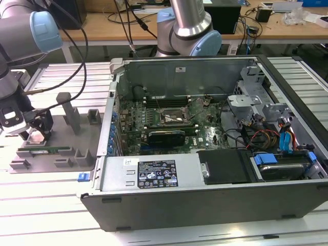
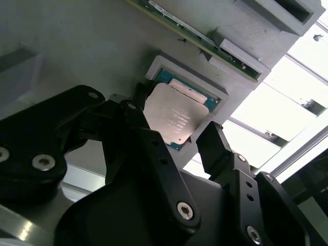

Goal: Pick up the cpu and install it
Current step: 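Pick up the cpu and move it towards the insertion slot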

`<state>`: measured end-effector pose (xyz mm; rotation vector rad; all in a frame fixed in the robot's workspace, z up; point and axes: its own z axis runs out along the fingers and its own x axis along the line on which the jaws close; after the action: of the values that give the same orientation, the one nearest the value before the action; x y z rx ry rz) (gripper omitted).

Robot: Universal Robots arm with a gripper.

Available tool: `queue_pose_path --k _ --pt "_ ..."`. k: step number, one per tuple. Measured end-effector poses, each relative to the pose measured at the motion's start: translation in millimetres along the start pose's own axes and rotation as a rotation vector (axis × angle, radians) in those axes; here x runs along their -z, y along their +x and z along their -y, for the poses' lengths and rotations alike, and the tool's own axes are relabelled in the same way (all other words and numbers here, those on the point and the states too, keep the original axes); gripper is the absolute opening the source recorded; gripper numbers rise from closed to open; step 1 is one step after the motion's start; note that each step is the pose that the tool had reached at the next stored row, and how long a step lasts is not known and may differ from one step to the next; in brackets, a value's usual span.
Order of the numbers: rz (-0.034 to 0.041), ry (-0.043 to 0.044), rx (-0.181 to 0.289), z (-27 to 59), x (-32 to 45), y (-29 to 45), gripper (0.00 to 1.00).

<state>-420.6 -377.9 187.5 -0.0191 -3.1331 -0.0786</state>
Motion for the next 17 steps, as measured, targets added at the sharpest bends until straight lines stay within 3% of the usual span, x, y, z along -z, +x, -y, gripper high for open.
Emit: queue_pose_path --k 7,9,11,17 --pt "0.0001 -0.0001 0.000 0.0 -0.1 -1.3 0.66" --pt "0.0002 -0.0001 0.000 0.0 -0.1 -1.3 0.65" --pt "0.0001 0.0000 0.000 0.0 -0.1 -1.4 0.55" --pt "0.0002 -0.0001 0.000 -0.2 2.7 -1.5 0.55"
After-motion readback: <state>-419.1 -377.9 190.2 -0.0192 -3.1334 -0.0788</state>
